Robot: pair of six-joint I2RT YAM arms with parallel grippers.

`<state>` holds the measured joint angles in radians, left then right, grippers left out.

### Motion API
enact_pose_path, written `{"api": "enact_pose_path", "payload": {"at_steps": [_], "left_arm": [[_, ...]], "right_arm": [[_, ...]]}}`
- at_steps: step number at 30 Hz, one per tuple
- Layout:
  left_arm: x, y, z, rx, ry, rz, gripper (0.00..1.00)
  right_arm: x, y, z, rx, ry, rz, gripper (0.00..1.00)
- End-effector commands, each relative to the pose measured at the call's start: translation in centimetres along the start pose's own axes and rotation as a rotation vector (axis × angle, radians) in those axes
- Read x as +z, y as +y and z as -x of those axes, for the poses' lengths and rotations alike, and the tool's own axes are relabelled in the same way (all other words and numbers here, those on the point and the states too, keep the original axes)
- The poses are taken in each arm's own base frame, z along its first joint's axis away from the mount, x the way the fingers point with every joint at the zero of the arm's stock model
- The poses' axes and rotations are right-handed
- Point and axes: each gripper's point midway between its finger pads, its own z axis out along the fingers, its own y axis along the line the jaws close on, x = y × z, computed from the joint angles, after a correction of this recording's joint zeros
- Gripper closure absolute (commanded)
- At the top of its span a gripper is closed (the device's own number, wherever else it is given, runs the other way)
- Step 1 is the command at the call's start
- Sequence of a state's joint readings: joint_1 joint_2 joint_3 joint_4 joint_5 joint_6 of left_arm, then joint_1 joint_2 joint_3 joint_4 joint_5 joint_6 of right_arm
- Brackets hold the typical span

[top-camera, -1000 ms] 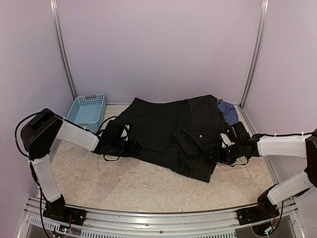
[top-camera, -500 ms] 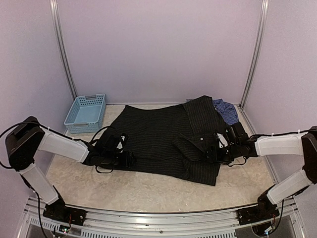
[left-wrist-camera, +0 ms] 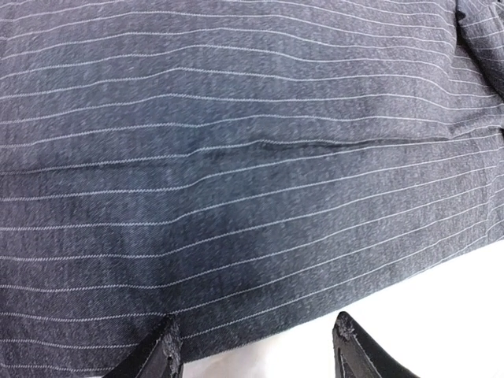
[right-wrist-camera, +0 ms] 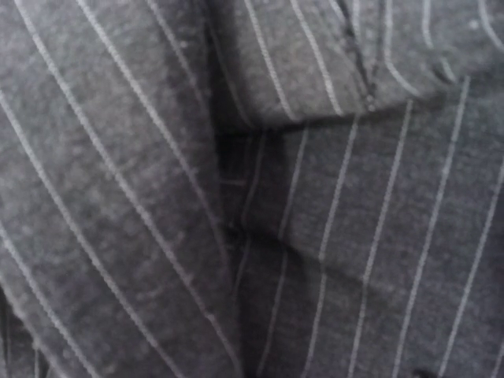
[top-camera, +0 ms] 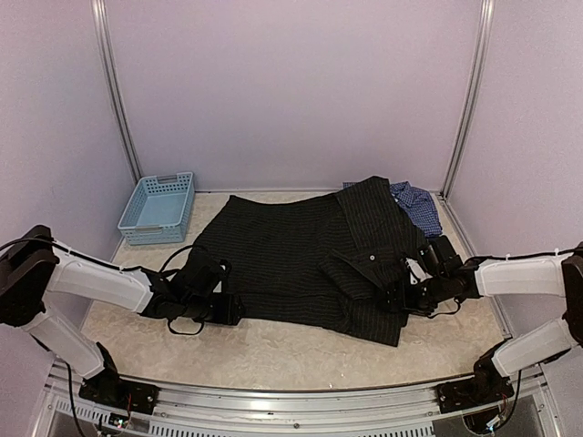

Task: Fold and stack the long sleeve shirts
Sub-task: Flatten out the crumpled shirt at the center of the board.

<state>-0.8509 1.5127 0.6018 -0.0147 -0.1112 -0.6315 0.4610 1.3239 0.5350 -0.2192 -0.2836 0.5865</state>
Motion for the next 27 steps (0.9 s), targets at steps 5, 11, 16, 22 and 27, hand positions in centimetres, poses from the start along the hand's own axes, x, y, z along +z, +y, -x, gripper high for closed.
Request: {"api": "enact_pose_path", "payload": {"at_steps": [5,11,16,22,27], "left_arm": [[-0.7,1.7,-2.1,0.005,0.069,0.067,0.38],[-1.7,1.1,-3.2,0.008,0.093,0.026,0.39],[-3.1,-1.2,-2.3,0.046,0.057,-0.041,0.39],[-5.3,-3.5,2.1,0.038,-0.092,-0.113,0.35],[-4.6,-2.5,4.2,0.036,-0.121,-0.049,0.31]], "right_arm": [[-0.6,-2.6,-2.3,0.066,0.055,-0.129,0.19],[-2.3,-2.8,-2.1,0.071,0.027,-0.167,0.19],[-4.5,-0.9,-0.8,0.017,-0.029,-0.111,0.19],[-6.4,3.4,0.1,-0.101,-0.086,-0.021,0.27],[-5.2,7.3,-1.7,-0.251,-0.056,0.002,0.29]]}}
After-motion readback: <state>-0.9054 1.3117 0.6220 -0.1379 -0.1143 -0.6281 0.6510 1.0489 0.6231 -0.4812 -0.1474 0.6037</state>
